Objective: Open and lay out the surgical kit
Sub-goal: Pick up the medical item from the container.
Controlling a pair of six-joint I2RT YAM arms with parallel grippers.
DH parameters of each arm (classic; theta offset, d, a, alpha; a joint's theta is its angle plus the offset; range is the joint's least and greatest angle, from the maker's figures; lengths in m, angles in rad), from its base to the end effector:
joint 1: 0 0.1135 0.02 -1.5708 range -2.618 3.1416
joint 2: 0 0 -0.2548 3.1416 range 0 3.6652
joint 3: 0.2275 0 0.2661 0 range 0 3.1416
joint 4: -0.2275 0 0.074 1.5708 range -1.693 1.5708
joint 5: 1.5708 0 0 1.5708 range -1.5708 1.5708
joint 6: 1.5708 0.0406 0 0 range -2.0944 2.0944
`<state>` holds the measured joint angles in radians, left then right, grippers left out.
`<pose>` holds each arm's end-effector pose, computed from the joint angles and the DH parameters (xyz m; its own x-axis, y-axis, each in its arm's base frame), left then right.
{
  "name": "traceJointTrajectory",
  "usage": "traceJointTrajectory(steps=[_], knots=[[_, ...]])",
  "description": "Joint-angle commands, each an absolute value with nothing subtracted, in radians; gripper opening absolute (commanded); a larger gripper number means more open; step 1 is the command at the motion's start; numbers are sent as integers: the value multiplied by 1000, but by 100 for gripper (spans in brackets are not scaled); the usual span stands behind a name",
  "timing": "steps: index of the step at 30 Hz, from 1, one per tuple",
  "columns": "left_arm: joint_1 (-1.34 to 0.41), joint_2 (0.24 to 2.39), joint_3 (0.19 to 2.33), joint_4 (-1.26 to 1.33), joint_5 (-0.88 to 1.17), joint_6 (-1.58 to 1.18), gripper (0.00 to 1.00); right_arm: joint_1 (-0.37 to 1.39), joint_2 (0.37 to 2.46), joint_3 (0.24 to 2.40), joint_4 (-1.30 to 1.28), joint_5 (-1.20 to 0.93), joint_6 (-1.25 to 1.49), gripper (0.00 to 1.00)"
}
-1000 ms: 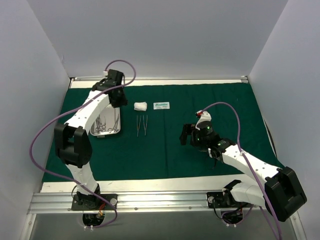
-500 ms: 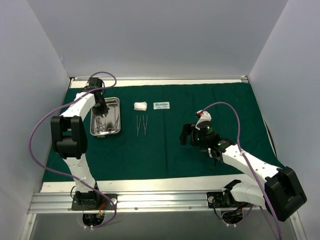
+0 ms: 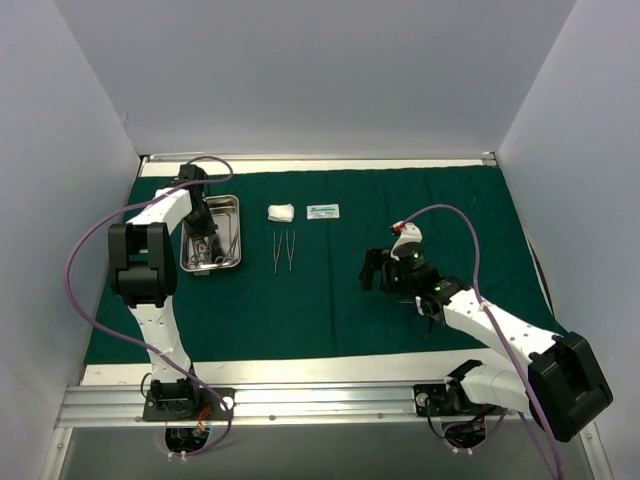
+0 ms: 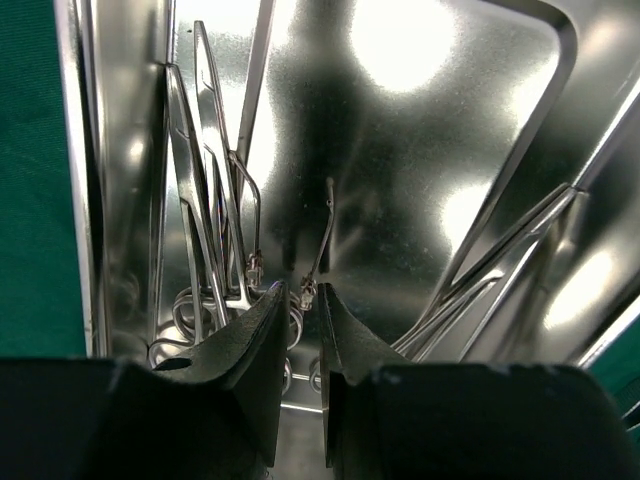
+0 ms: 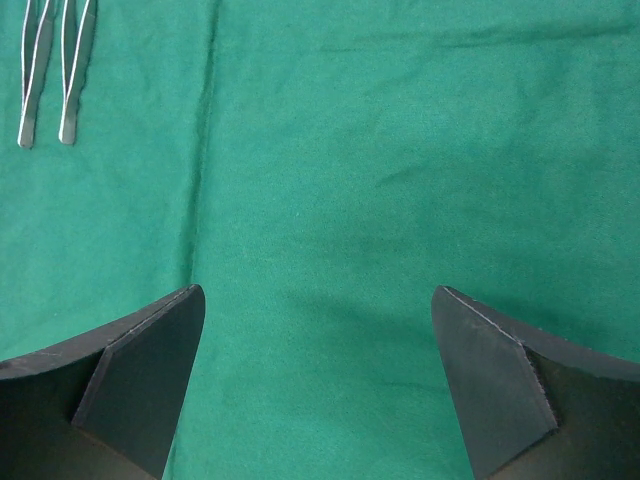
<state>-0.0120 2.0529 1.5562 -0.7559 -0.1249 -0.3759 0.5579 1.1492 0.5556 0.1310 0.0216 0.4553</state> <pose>0.4304 -0.0001 0.1599 -0.8735 -0.3538 -0.3344 -0.3738 0.9275 -0.0048 0.2268 0.1405 0.1996 -0.5656 0.1653 -0.8080 -0.2941 0.8749 0.3849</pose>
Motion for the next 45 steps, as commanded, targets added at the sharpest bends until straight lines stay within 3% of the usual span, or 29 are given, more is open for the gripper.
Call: traceJointTrajectory(steps=[1, 15, 28, 45], knots=[[-6, 2066, 1592, -724, -107, -354, 27, 564, 1157, 560, 143, 32, 462, 92], [-6, 2100, 1586, -739, -103, -356, 26, 564, 1157, 557, 144, 32, 463, 91], [-8, 2046, 1586, -744, -87, -362, 2, 563, 1146, 554, 144, 35, 463, 92], [-119, 1896, 1635, -762, -41, -439, 2, 563, 1131, 552, 143, 35, 466, 91]])
